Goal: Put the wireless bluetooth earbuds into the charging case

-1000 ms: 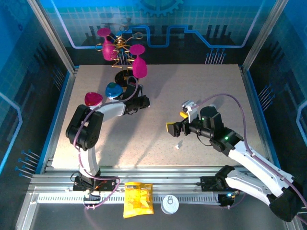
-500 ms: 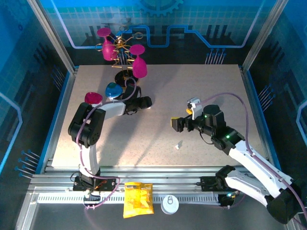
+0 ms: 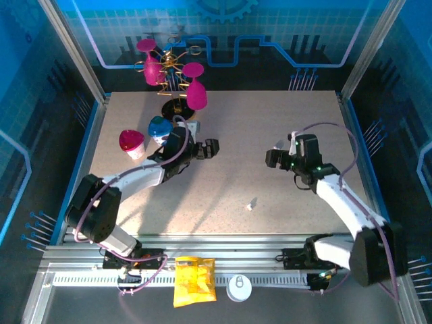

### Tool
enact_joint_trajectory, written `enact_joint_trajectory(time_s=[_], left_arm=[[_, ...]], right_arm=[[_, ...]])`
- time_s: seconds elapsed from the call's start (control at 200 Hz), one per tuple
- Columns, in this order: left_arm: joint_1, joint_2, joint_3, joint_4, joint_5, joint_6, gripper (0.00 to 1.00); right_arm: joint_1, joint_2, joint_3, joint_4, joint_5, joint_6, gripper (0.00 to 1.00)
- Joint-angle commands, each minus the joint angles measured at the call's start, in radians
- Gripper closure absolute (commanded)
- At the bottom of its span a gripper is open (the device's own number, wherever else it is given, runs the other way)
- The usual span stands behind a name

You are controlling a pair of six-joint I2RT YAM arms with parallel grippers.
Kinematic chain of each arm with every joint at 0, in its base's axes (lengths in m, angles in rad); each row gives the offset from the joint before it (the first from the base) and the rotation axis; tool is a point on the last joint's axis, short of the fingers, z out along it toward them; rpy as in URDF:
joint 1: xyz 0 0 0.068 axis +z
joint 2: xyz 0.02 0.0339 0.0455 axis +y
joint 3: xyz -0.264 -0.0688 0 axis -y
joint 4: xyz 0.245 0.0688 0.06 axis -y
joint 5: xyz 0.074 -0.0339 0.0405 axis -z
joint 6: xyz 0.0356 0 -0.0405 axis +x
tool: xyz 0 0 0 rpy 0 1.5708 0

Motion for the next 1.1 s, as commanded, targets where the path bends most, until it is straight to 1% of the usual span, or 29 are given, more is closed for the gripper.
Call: enact_joint_trajectory(time_s=[0.0, 0.06, 0.08, 0.13, 0.19, 0.245, 0.33, 0.475, 0.56, 0.71, 0.78, 0.871, 0.931, 1.001, 1.091], left_arm=[[-0.045, -0.058, -0.064, 0.136, 0.042, 0.177, 0.04], [-0.073, -0.089, -0.104, 0.190, 0.068, 0.253, 0.04], [-0.081, -0.099, -0.117, 0.207, 0.080, 0.277, 0.03], [-0.091, -0.124, -0.151, 0.253, 0.128, 0.322, 0.02], [-0.093, -0.150, -0.193, 0.317, 0.195, 0.334, 0.01], [-0.093, -0.170, -0.223, 0.358, 0.239, 0.337, 0.01], [-0.093, -0.194, -0.243, 0.363, 0.286, 0.355, 0.01], [-0.092, -0.207, -0.259, 0.348, 0.278, 0.394, 0.01], [-0.091, -0.204, -0.261, 0.348, 0.280, 0.414, 0.01], [-0.088, -0.189, -0.256, 0.355, 0.276, 0.441, 0.01], [-0.080, -0.171, -0.257, 0.370, 0.267, 0.449, 0.01], [-0.063, -0.154, -0.258, 0.395, 0.278, 0.425, 0.01], [-0.054, -0.150, -0.260, 0.413, 0.287, 0.410, 0.01], [-0.047, -0.159, -0.263, 0.411, 0.288, 0.401, 0.01], [-0.036, -0.185, -0.272, 0.387, 0.284, 0.395, 0.01]], right_arm=[[-0.060, 0.114, 0.082, -0.074, 0.071, 0.038, 0.03], [-0.091, 0.188, 0.111, -0.098, 0.072, 0.031, 0.05], [-0.102, 0.212, 0.146, -0.106, 0.071, 0.028, 0.06], [-0.123, 0.268, 0.188, -0.132, 0.076, 0.014, 0.07], [-0.145, 0.326, 0.238, -0.160, 0.100, -0.006, 0.10], [-0.157, 0.371, 0.277, -0.174, 0.122, -0.029, 0.14], [-0.173, 0.439, 0.333, -0.198, 0.139, -0.058, 0.22], [-0.203, 0.554, 0.437, -0.257, 0.111, -0.088, 0.29], [-0.214, 0.616, 0.489, -0.291, 0.119, -0.104, 0.33], [-0.227, 0.697, 0.541, -0.340, 0.122, -0.123, 0.38], [-0.229, 0.717, 0.543, -0.339, 0.115, -0.131, 0.41], [-0.228, 0.730, 0.543, -0.335, 0.086, -0.135, 0.46], [-0.228, 0.734, 0.543, -0.330, 0.076, -0.139, 0.54], [-0.227, 0.732, 0.545, -0.333, 0.064, -0.144, 0.60], [-0.218, 0.704, 0.535, -0.333, 0.040, -0.156, 0.65]])
